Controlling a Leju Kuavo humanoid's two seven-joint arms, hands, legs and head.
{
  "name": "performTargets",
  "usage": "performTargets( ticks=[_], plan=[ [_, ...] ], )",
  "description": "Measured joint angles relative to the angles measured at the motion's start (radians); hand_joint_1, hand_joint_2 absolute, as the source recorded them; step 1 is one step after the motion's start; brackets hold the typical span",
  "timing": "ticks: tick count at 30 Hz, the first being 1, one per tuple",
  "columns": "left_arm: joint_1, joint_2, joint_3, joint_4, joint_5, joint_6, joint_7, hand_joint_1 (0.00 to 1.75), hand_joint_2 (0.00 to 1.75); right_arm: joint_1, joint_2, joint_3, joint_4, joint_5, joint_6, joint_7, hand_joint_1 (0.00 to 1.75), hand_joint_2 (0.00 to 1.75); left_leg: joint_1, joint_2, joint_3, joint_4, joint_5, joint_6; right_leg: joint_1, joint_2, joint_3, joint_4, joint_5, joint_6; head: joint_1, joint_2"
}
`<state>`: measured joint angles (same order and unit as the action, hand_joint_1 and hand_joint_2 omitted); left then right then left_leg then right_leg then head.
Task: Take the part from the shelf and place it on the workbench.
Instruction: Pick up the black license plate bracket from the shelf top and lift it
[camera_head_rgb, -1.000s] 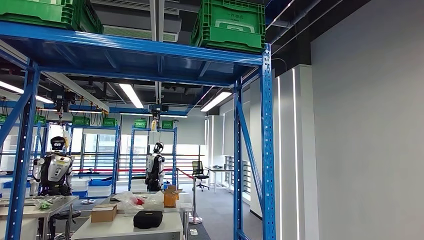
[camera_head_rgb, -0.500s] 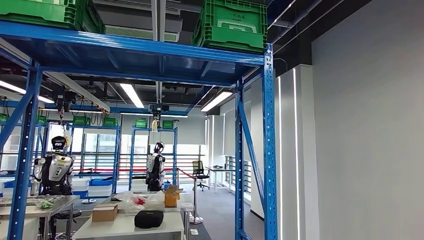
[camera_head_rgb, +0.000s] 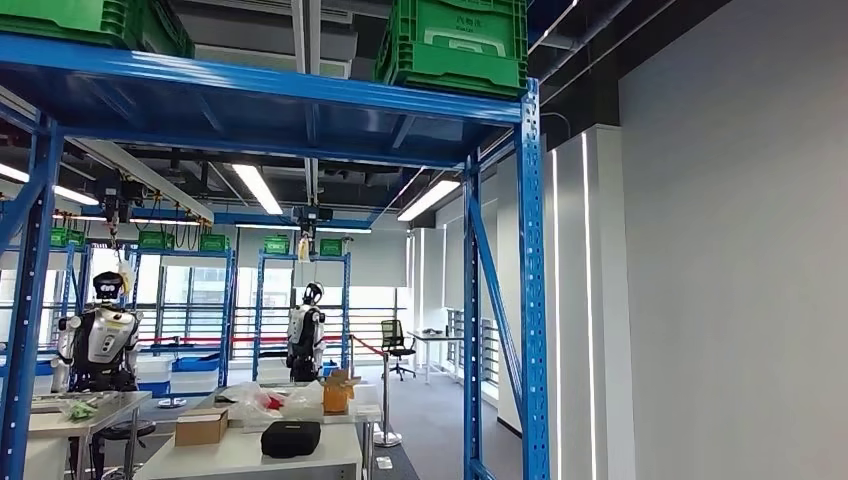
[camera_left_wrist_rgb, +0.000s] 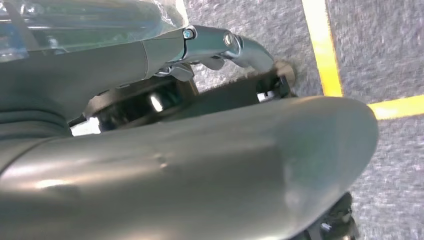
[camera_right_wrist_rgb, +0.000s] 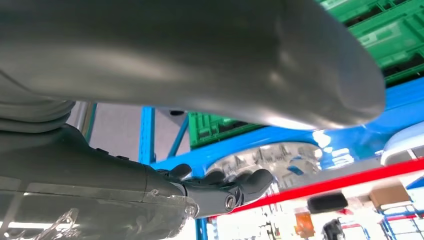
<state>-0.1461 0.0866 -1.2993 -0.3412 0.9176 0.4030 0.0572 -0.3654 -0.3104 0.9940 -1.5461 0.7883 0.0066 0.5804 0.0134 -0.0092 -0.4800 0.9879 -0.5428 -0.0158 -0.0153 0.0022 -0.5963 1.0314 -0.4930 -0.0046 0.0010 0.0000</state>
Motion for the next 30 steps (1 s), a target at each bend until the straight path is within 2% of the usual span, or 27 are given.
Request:
performTargets(
  ticks=[2,4,5,7,8,9,10,12,13,14,16,17,18,19,20,22,23,24,25,26,27,28,30],
  plan=[
    [0.0,-0.001,0.002,0.0,0.0,0.0,0.001,0.0,0.0,0.001,-0.001,0.001,0.001,-0.001,-0.001,0.0,0.0,0.0,0.001,0.002,0.006,0.008,-0.006,-0.012,-0.001,0.0,0.007,-0.003,-0.002,-0.021,0.001,0.0],
    [-0.001,0.0,0.003,0.0,-0.001,0.0,0.0,0.0,0.0,-0.002,-0.001,0.002,0.002,-0.001,-0.002,-0.001,0.0,0.0,0.004,0.004,-0.014,0.054,-0.02,-0.021,-0.002,0.0,0.023,-0.005,-0.013,-0.035,0.003,0.0],
    [-0.002,0.0,0.004,0.0,-0.001,0.0,0.0,0.0,0.0,-0.002,-0.001,0.002,0.002,-0.001,-0.003,-0.001,0.0,0.0,0.004,0.004,-0.043,0.105,-0.033,-0.024,-0.001,0.0,0.032,-0.006,-0.019,-0.04,0.004,0.0],
    [-0.005,-0.001,0.004,0.0,-0.003,0.0,-0.002,0.0,0.0,-0.001,0.0,0.002,0.002,-0.001,-0.003,-0.001,0.0,0.0,0.003,0.004,-0.126,0.229,-0.067,-0.026,0.002,-0.001,0.048,-0.006,-0.035,-0.047,0.008,0.0],
    [-0.007,-0.001,0.005,0.0,-0.004,0.0,-0.004,0.0,0.0,0.0,0.0,0.003,0.002,-0.001,-0.003,-0.001,0.0,0.0,0.002,0.004,-0.161,0.269,-0.077,-0.025,0.004,0.0,0.059,-0.006,-0.044,-0.048,0.009,0.0],
    [-0.008,-0.001,0.006,0.0,-0.005,0.0,-0.006,0.0,0.0,0.001,0.0,0.003,0.002,-0.001,-0.003,-0.002,0.0,0.0,0.001,0.004,-0.182,0.278,-0.073,-0.022,0.007,0.0,0.072,-0.006,-0.054,-0.05,0.01,0.0],
    [-0.01,-0.001,0.007,0.0,-0.005,0.0,-0.006,0.0,0.0,0.001,0.0,0.004,0.003,-0.001,-0.003,-0.002,0.0,0.0,-0.001,0.004,-0.188,0.254,-0.048,-0.016,0.009,0.001,0.088,-0.006,-0.065,-0.05,0.011,0.0],
    [-0.007,0.0,0.009,0.0,-0.005,-0.001,-0.006,0.0,0.0,0.002,0.0,0.004,0.003,-0.001,-0.003,-0.002,0.0,0.0,-0.01,0.005,-0.177,0.157,0.048,0.004,0.011,0.003,0.118,-0.009,-0.088,-0.049,0.012,0.0],
    [-0.006,0.0,0.01,0.0,-0.004,0.0,-0.005,0.0,0.0,0.003,0.0,0.005,0.004,-0.001,-0.003,-0.002,0.0,0.0,-0.017,0.006,-0.175,0.117,0.081,0.014,0.011,0.005,0.129,-0.011,-0.097,-0.046,0.011,0.0],
    [-0.005,0.001,0.011,0.0,-0.004,0.0,-0.006,0.0,0.0,0.003,0.0,0.005,0.005,-0.001,-0.003,-0.002,0.0,0.0,-0.023,0.007,-0.17,0.085,0.102,0.024,0.01,0.005,0.135,-0.014,-0.105,-0.04,0.012,0.001],
    [-0.007,0.001,0.012,0.0,-0.004,0.0,-0.006,0.0,0.0,0.003,0.0,0.005,0.007,0.0,-0.005,-0.002,0.0,0.0,-0.032,0.009,-0.156,0.056,0.094,0.035,0.007,0.004,0.147,-0.014,-0.106,-0.024,0.01,0.002],
    [-0.007,0.001,0.013,0.0,-0.003,-0.001,-0.006,0.0,0.0,0.001,0.001,0.004,0.007,0.0,-0.006,-0.002,0.0,0.0,-0.03,0.008,-0.139,0.04,0.092,0.039,0.007,0.002,0.149,-0.004,-0.103,-0.017,0.01,0.002],
    [-0.007,0.001,0.014,0.0,-0.003,-0.001,-0.005,0.0,0.0,-0.001,0.001,0.003,0.007,0.0,-0.008,-0.002,0.0,0.0,-0.027,0.006,-0.124,0.032,0.087,0.042,0.007,0.001,0.144,0.018,-0.097,-0.011,0.007,0.002],
    [-0.007,0.001,0.015,0.0,-0.002,-0.001,-0.005,0.0,0.0,-0.003,0.001,0.003,0.007,0.001,-0.009,-0.002,0.0,0.0,-0.023,0.005,-0.109,0.024,0.082,0.046,0.007,0.001,0.127,0.053,-0.097,-0.005,0.006,0.001],
    [-0.006,0.001,0.016,0.0,-0.002,-0.001,-0.005,0.0,0.0,-0.004,0.001,0.003,0.007,0.001,-0.011,-0.002,0.0,0.0,-0.019,0.004,-0.097,0.019,0.078,0.049,0.006,0.001,0.096,0.102,-0.107,0.0,0.005,0.001],
    [-0.003,-0.001,0.017,0.0,-0.002,-0.003,-0.005,0.0,0.0,-0.002,0.0,0.003,0.008,0.001,-0.012,-0.003,0.0,0.0,-0.017,0.004,-0.081,0.016,0.063,0.051,0.003,0.001,0.011,0.206,-0.149,0.009,0.002,0.0],
    [-0.001,-0.003,0.017,0.0,-0.002,-0.003,-0.005,0.0,0.0,-0.001,0.0,0.003,0.008,0.001,-0.013,-0.003,0.0,0.0,-0.016,0.003,-0.072,0.016,0.055,0.049,0.001,0.001,-0.027,0.24,-0.167,0.012,0.001,0.0],
    [0.001,-0.003,0.018,0.0,-0.003,-0.004,-0.005,0.0,0.0,0.0,0.0,0.003,0.008,0.001,-0.013,-0.004,0.0,0.0,-0.015,0.003,-0.061,0.016,0.046,0.047,0.0,0.001,-0.054,0.247,-0.167,0.015,-0.001,0.0],
    [0.003,-0.004,0.018,0.0,-0.003,-0.004,-0.005,0.0,0.0,0.001,0.0,0.003,0.008,0.001,-0.013,-0.004,0.0,0.0,-0.013,0.003,-0.048,0.016,0.036,0.045,0.0,0.001,-0.065,0.225,-0.144,0.016,-0.002,0.0],
    [0.004,-0.004,0.019,0.001,-0.003,-0.004,-0.005,0.0,0.0,0.001,0.0,0.003,0.009,0.001,-0.013,-0.005,0.0,0.0,-0.012,0.003,-0.034,0.016,0.026,0.042,-0.001,0.0,-0.061,0.176,-0.099,0.016,-0.003,0.0],
    [0.005,-0.005,0.019,0.001,-0.003,-0.004,-0.005,0.0,0.0,0.001,-0.001,0.003,0.009,0.001,-0.013,-0.006,0.0,0.0,-0.011,0.003,-0.023,0.016,0.016,0.038,0.0,0.0,-0.052,0.114,-0.04,0.013,-0.004,0.0],
    [0.005,-0.006,0.019,0.001,-0.004,-0.004,-0.005,0.0,0.0,0.002,-0.002,0.003,0.01,0.001,-0.014,-0.006,0.0,0.0,-0.011,0.002,-0.012,0.017,0.007,0.033,0.002,0.0,-0.045,0.067,-0.01,0.009,-0.002,0.0],
    [0.006,-0.008,0.02,0.001,-0.005,-0.004,-0.004,0.0,0.0,0.006,-0.004,0.004,0.012,0.002,-0.014,-0.007,0.0,0.0,-0.013,0.003,-0.002,0.021,-0.008,0.02,0.007,0.001,-0.041,0.023,0.01,-0.007,-0.002,0.0]
  ],
)
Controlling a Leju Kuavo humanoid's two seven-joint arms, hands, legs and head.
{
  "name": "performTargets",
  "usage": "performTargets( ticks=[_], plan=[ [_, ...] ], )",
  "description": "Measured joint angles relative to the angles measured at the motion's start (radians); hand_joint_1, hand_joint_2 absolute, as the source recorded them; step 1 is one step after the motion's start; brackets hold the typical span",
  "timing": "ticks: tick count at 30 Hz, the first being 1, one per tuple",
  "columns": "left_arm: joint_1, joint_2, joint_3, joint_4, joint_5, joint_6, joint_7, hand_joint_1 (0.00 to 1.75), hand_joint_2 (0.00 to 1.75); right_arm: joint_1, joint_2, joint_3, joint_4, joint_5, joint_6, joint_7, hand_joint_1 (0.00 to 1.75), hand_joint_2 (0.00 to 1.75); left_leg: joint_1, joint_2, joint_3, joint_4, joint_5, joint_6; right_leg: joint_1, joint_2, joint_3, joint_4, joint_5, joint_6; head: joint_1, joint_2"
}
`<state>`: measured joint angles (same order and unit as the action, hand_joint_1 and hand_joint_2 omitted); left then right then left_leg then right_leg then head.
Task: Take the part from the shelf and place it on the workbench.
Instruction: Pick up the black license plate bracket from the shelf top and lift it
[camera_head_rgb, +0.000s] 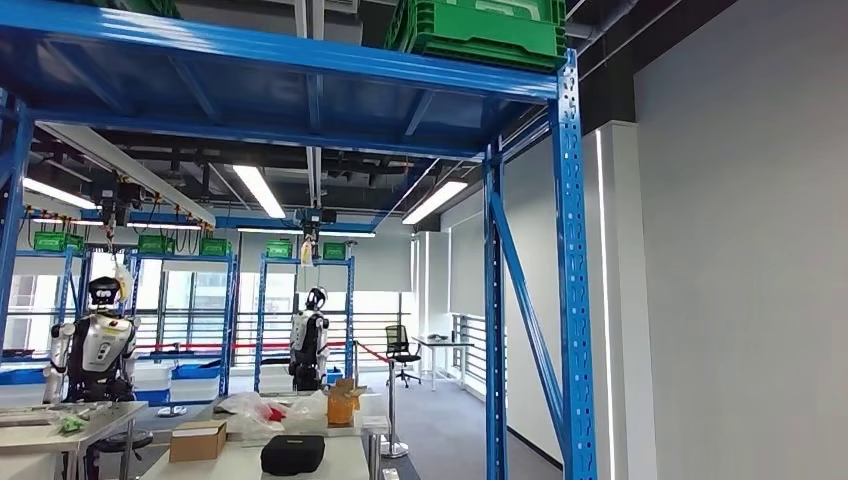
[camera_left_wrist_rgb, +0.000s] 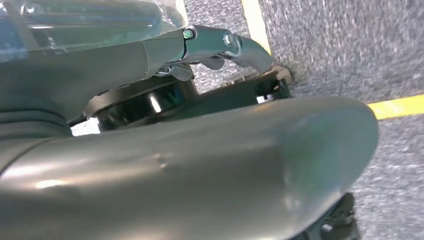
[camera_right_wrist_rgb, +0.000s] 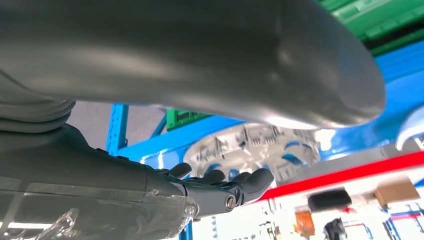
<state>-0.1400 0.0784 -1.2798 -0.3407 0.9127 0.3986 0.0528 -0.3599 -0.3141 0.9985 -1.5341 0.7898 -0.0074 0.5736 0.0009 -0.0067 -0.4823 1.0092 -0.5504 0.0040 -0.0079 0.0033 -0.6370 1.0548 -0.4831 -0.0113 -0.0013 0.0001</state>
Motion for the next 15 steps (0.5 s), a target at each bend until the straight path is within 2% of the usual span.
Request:
performTargets(
  ticks=[1,2,3,5,6,8,12,15],
  plan=[
    [0.001,-0.001,0.0,0.0,0.0,0.0,0.0,0.0,0.0,0.001,-0.001,0.0,0.001,0.0,0.0,-0.001,0.0,0.0,-0.001,0.0,0.005,0.006,-0.003,-0.006,0.002,0.001,0.002,0.002,-0.009,-0.008,0.001,0.0],
    [0.001,-0.001,0.0,0.0,-0.001,0.0,0.001,0.0,0.0,0.001,-0.001,0.0,0.001,0.001,-0.001,-0.001,0.0,0.0,-0.002,0.001,0.008,0.009,-0.009,-0.005,0.002,0.002,0.007,0.0,0.002,-0.012,0.001,0.0],
    [0.002,-0.001,0.0,0.0,-0.001,0.0,0.002,0.0,0.0,0.001,-0.001,-0.001,0.001,0.001,-0.002,-0.002,0.0,0.0,-0.002,0.002,0.012,0.011,-0.013,0.003,0.002,0.002,0.011,-0.002,0.014,-0.014,0.002,0.0],
    [-0.001,-0.001,0.0,0.0,-0.004,0.0,0.002,0.0,0.0,-0.001,-0.001,-0.001,0.001,0.002,-0.002,-0.002,0.0,0.0,-0.001,0.003,0.016,0.003,-0.023,0.02,0.003,0.002,0.017,-0.001,0.013,-0.015,0.005,0.0],
    [-0.003,0.0,0.001,0.0,-0.005,0.0,0.002,0.0,0.0,-0.002,-0.001,-0.001,0.001,0.002,-0.002,-0.002,0.0,0.0,0.0,0.003,0.018,-0.002,-0.024,0.022,0.004,0.002,0.017,0.0,0.011,-0.018,0.006,0.0],
    [-0.003,0.0,0.001,0.0,-0.008,0.0,0.003,0.0,0.0,-0.002,-0.001,-0.002,0.001,0.002,-0.002,-0.002,0.0,0.0,0.0,0.003,0.021,-0.01,-0.025,0.016,0.005,0.001,0.017,-0.001,0.007,-0.023,0.008,0.0],
    [-0.002,0.001,0.001,0.0,-0.009,0.0,0.003,0.0,0.0,-0.002,-0.001,-0.002,0.001,0.002,-0.002,-0.002,0.0,0.0,0.0,0.003,0.026,-0.022,-0.025,-0.008,0.005,0.0,0.017,-0.001,0.004,-0.027,0.009,0.0],
    [-0.002,0.001,0.001,0.0,-0.009,0.0,0.003,0.0,0.0,-0.002,-0.001,-0.002,0.001,0.002,-0.002,-0.002,0.0,0.0,0.0,0.003,0.026,-0.024,-0.024,-0.013,0.005,0.0,0.018,-0.001,0.004,-0.028,0.009,0.0]
  ],
)
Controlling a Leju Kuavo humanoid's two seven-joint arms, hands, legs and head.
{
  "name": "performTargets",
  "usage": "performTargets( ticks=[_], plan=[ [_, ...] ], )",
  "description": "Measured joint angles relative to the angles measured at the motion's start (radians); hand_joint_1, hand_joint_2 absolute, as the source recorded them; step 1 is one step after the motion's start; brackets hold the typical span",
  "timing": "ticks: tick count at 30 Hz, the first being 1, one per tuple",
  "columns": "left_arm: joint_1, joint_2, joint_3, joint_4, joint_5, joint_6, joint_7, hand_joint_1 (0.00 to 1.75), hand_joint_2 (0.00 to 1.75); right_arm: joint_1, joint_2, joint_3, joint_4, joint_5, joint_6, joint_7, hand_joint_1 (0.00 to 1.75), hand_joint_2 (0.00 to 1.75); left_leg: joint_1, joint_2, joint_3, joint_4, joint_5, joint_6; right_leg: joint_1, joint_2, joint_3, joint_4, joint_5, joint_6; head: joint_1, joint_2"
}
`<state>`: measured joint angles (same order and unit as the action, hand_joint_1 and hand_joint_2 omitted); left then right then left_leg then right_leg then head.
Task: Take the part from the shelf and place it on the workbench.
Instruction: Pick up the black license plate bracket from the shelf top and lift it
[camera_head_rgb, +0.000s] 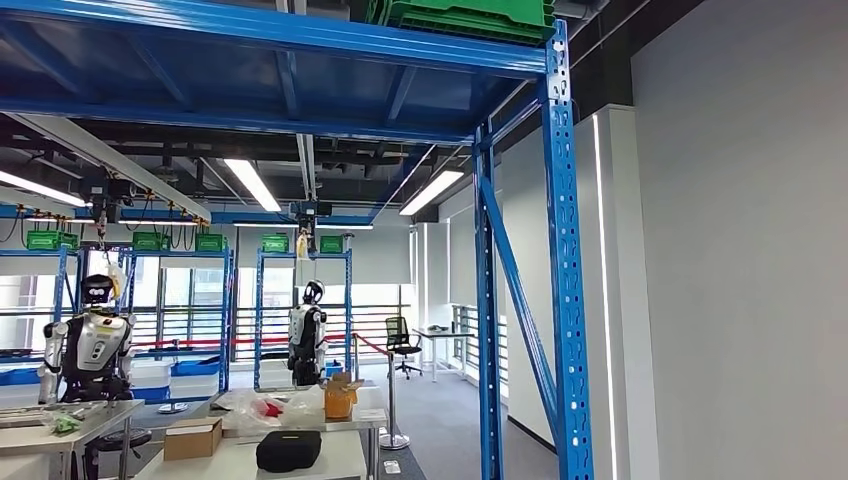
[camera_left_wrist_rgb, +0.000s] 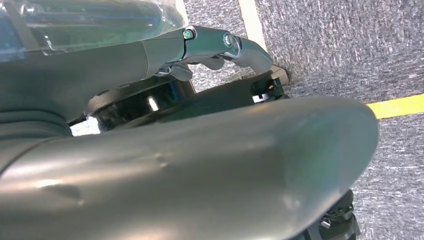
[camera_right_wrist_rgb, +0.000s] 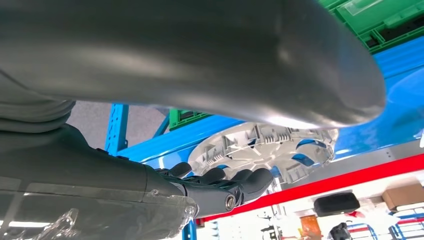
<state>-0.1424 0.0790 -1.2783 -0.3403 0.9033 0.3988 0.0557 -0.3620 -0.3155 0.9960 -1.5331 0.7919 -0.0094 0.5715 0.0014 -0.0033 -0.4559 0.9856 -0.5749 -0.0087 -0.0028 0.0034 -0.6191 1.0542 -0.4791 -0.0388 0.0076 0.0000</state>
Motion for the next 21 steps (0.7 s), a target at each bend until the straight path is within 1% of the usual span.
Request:
performTargets(
  ticks=[3,12,14,15,16,17,18,19,20,21],
  plan=[
    [0.0,0.0,0.0,0.0,0.0,-0.001,0.0,0.0,0.0,0.0,0.0,0.0,0.0,0.0,0.0,0.0,0.0,0.0,0.0,0.0,0.0,0.0,0.001,-0.002,0.0,0.0,0.001,0.0,0.0,0.0,0.0,0.0],
    [0.002,0.0,0.001,0.0,-0.005,-0.004,0.0,0.0,0.0,0.0,0.0,0.0,0.0,0.002,0.0,0.0,0.0,0.0,-0.002,0.0,0.002,0.0,0.001,-0.003,-0.002,0.0,0.005,-0.004,0.003,0.003,-0.001,0.0],
    [0.002,0.001,0.002,0.0,-0.005,-0.005,0.0,0.0,0.0,0.0,0.0,0.0,0.0,0.003,0.0,0.0,0.0,0.0,-0.004,0.0,0.0,0.005,0.001,0.003,-0.006,0.0,0.005,-0.007,0.006,0.008,-0.001,0.0],
    [0.002,0.002,0.002,0.001,-0.005,-0.005,0.0,0.0,0.0,0.0,0.0,0.0,0.0,0.003,0.0,0.0,0.0,0.0,-0.005,0.0,0.0,0.005,0.003,0.009,-0.008,0.0,0.005,-0.012,0.01,0.012,0.0,0.0],
    [0.002,0.002,0.003,0.001,-0.005,-0.005,0.0,0.0,0.0,0.0,0.001,-0.001,-0.001,0.003,-0.001,0.0,0.0,0.0,-0.006,0.0,0.001,-0.001,0.008,0.016,-0.008,0.0,0.008,-0.019,0.015,0.017,0.0,0.0],
    [0.002,0.002,0.004,0.001,-0.006,-0.005,0.0,0.0,0.0,0.0,0.001,-0.002,-0.003,0.003,-0.001,0.0,0.0,0.0,-0.003,0.002,0.009,-0.017,0.017,0.019,-0.007,0.0,0.011,-0.025,0.017,0.02,0.001,0.0],
    [0.001,0.002,0.005,0.0,-0.006,-0.005,0.0,0.0,0.0,-0.001,0.0,-0.004,-0.004,0.004,-0.001,0.0,0.0,0.0,0.001,0.003,0.018,-0.036,0.028,0.023,-0.006,0.0,0.01,-0.024,0.013,0.023,0.0,0.0],
    [0.001,0.002,0.006,0.0,-0.006,-0.005,0.0,0.0,0.0,-0.002,0.0,-0.005,-0.005,0.004,-0.002,0.0,0.0,0.0,0.006,0.004,0.027,-0.054,0.038,0.025,-0.005,0.0,0.001,-0.005,0.0,0.027,0.0,0.0],
    [0.001,0.001,0.007,0.0,-0.006,-0.006,0.0,0.0,0.0,-0.001,0.0,-0.006,-0.005,0.005,-0.002,0.0,0.0,0.0,0.011,0.005,0.035,-0.065,0.045,0.025,-0.007,0.001,-0.019,0.036,-0.022,0.03,-0.002,0.0],
    [0.001,0.001,0.007,0.0,-0.006,-0.008,0.0,0.0,0.0,0.0,0.0,-0.006,-0.005,0.005,-0.002,0.0,0.0,0.0,0.013,0.005,0.036,-0.068,0.047,0.025,-0.01,0.001,-0.047,0.093,-0.047,0.035,-0.004,0.0]
  ],
)
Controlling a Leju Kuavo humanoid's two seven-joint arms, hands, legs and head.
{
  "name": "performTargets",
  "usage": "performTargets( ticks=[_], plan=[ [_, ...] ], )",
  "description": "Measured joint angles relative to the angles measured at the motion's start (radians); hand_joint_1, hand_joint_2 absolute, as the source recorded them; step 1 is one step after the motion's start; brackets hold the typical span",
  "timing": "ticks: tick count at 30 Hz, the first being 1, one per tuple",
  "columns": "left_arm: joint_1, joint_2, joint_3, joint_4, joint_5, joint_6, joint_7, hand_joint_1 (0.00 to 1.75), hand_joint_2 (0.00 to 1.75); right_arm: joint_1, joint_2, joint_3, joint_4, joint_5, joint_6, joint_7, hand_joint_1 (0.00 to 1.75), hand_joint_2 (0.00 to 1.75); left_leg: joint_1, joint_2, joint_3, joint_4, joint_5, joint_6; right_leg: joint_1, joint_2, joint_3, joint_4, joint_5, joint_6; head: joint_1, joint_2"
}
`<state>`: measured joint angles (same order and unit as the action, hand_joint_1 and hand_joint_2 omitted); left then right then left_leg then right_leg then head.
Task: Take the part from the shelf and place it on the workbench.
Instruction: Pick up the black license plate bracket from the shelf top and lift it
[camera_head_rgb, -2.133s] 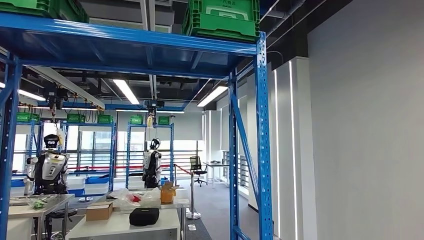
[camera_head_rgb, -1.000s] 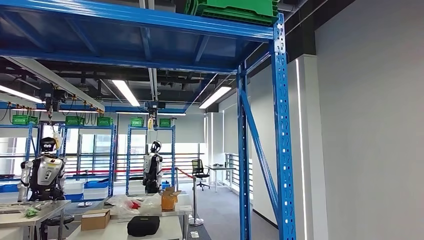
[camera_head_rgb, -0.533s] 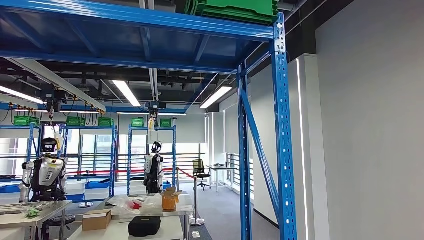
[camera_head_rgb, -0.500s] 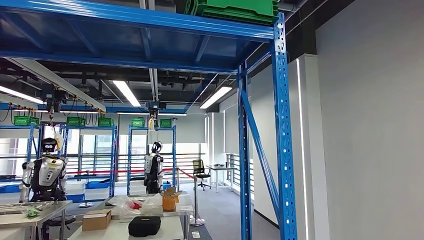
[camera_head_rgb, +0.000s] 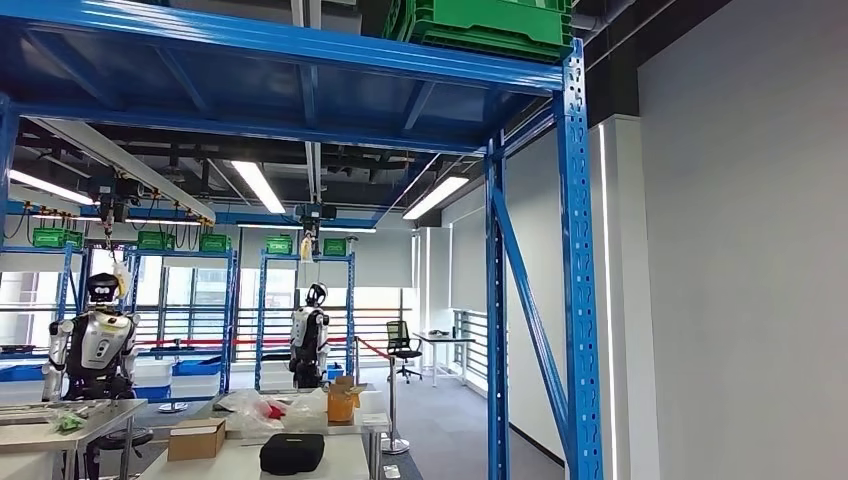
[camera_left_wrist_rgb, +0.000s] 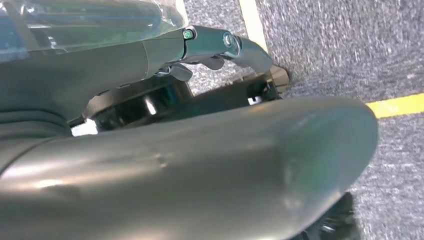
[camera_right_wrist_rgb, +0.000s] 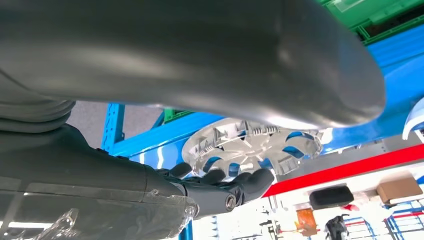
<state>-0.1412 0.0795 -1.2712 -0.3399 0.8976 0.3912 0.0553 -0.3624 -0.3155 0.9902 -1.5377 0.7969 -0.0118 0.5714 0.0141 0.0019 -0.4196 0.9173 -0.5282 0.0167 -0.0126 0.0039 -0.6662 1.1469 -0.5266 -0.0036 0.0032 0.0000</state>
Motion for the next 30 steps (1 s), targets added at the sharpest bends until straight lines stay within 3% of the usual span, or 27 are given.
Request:
performTargets(
  ticks=[2,3,6,8,10,13,14,16,17,18,19,22,24,27,28,30],
  plan=[
    [0.002,-0.001,0.0,0.0,0.0,-0.003,0.0,0.0,0.0,0.004,0.0,0.0,0.001,0.0,0.0,0.0,0.0,0.0,0.004,0.0,0.001,0.002,-0.004,-0.005,-0.009,0.0,-0.052,0.098,-0.027,0.012,-0.002,0.0],
    [0.003,-0.001,0.0,0.0,0.0,-0.004,0.0,0.0,0.0,0.005,0.0,0.0,0.001,0.0,0.0,0.0,0.0,0.0,0.008,-0.001,0.003,0.005,-0.008,-0.01,-0.014,-0.001,-0.058,0.105,-0.014,0.018,-0.002,0.0],
    [0.004,-0.001,0.0,0.001,-0.003,-0.005,0.0,0.0,0.0,0.005,0.0,0.0,0.002,0.0,0.0,0.0,0.0,0.0,0.021,-0.003,0.006,0.028,-0.035,-0.037,-0.025,-0.002,0.004,-0.033,0.071,0.039,-0.003,0.0],
    [0.002,0.001,0.001,0.002,-0.006,-0.004,0.002,0.0,0.0,0.006,0.0,0.0,0.002,0.001,-0.001,-0.002,0.0,0.0,0.02,-0.003,-0.002,0.045,-0.054,-0.054,-0.026,0.001,0.031,-0.088,0.073,0.028,-0.004,0.0],
    [0.001,0.001,0.001,0.002,-0.01,-0.004,0.003,0.0,0.0,0.008,0.0,-0.002,0.001,0.002,-0.001,-0.003,0.0,0.0,0.018,-0.002,-0.004,0.049,-0.061,-0.062,-0.024,0.004,0.028,-0.085,0.054,0.0,-0.002,0.0],
    [-0.002,0.001,0.002,0.003,-0.013,-0.004,0.003,0.0,0.0,0.008,0.0,-0.006,0.0,0.003,-0.001,-0.003,0.0,0.0,0.021,-0.002,-0.016,0.087,-0.089,-0.069,-0.022,0.002,0.035,-0.083,0.043,-0.023,0.003,0.0],
    [-0.003,0.001,0.002,0.003,-0.013,-0.004,0.003,0.0,0.0,0.007,0.0,-0.007,-0.001,0.003,-0.001,-0.003,0.0,0.0,0.021,-0.002,-0.042,0.139,-0.113,-0.069,-0.02,0.001,0.039,-0.084,0.04,-0.028,0.005,0.0],
    [-0.003,0.001,0.002,0.003,-0.013,-0.004,0.002,0.0,0.0,0.007,0.0,-0.009,-0.001,0.003,-0.001,-0.003,0.0,0.0,0.017,-0.002,-0.129,0.289,-0.164,-0.065,-0.014,-0.002,0.044,-0.085,0.035,-0.037,0.007,0.0],
    [-0.002,0.001,0.002,0.002,-0.014,-0.004,0.001,0.0,0.0,0.008,0.0,-0.009,-0.001,0.003,-0.001,-0.003,0.0,0.0,0.015,-0.002,-0.168,0.347,-0.172,-0.061,-0.009,-0.002,0.047,-0.085,0.032,-0.04,0.008,0.0],
    [-0.003,0.0,0.002,0.002,-0.014,-0.004,0.001,0.0,0.0,0.008,0.0,-0.009,-0.001,0.003,-0.001,-0.003,0.0,0.0,0.012,-0.002,-0.193,0.371,-0.159,-0.055,-0.005,-0.001,0.052,-0.085,0.029,-0.043,0.009,0.0],
    [-0.003,0.0,0.002,0.002,-0.014,-0.004,0.0,0.0,0.0,0.009,0.0,-0.009,-0.001,0.003,-0.001,-0.003,0.0,0.0,0.009,-0.002,-0.198,0.354,-0.125,-0.046,0.0,0.0,0.059,-0.085,0.025,-0.045,0.009,0.0],
    [-0.001,0.001,0.003,0.003,-0.013,-0.004,0.001,0.0,0.0,0.009,0.0,-0.009,-0.001,0.003,-0.001,-0.003,0.0,0.0,-0.01,-0.002,-0.156,0.196,0.001,-0.007,0.008,0.004,0.082,-0.089,0.014,-0.044,0.009,0.0],
    [0.0,0.003,0.003,0.004,-0.013,-0.004,0.002,0.0,0.0,0.009,0.001,-0.009,-0.001,0.003,-0.002,-0.003,0.0,0.0,-0.021,-0.002,-0.139,0.14,0.015,0.008,0.007,0.004,0.083,-0.092,0.013,-0.035,0.007,0.001],
    [0.0,0.003,0.005,0.004,-0.013,-0.004,0.002,0.0,0.0,0.009,0.001,-0.012,-0.001,0.003,-0.004,-0.003,0.0,0.0,-0.02,-0.001,-0.124,0.101,0.016,0.006,0.005,0.0,0.079,-0.095,0.013,-0.016,0.006,0.001],
    [0.0,0.003,0.007,0.004,-0.013,-0.004,0.002,0.0,0.0,0.008,0.001,-0.013,-0.002,0.003,-0.004,-0.003,0.0,0.0,-0.016,-0.002,-0.117,0.089,0.021,0.006,0.006,-0.001,0.073,-0.081,0.003,-0.011,0.005,0.001],
    [0.001,0.002,0.01,0.004,-0.014,-0.005,0.001,0.0,0.0,0.007,0.0,-0.015,-0.001,0.003,-0.005,-0.003,0.0,0.0,-0.012,-0.002,-0.108,0.077,0.027,0.006,0.004,-0.001,0.033,0.001,-0.04,-0.002,0.001,0.0]
  ],
)
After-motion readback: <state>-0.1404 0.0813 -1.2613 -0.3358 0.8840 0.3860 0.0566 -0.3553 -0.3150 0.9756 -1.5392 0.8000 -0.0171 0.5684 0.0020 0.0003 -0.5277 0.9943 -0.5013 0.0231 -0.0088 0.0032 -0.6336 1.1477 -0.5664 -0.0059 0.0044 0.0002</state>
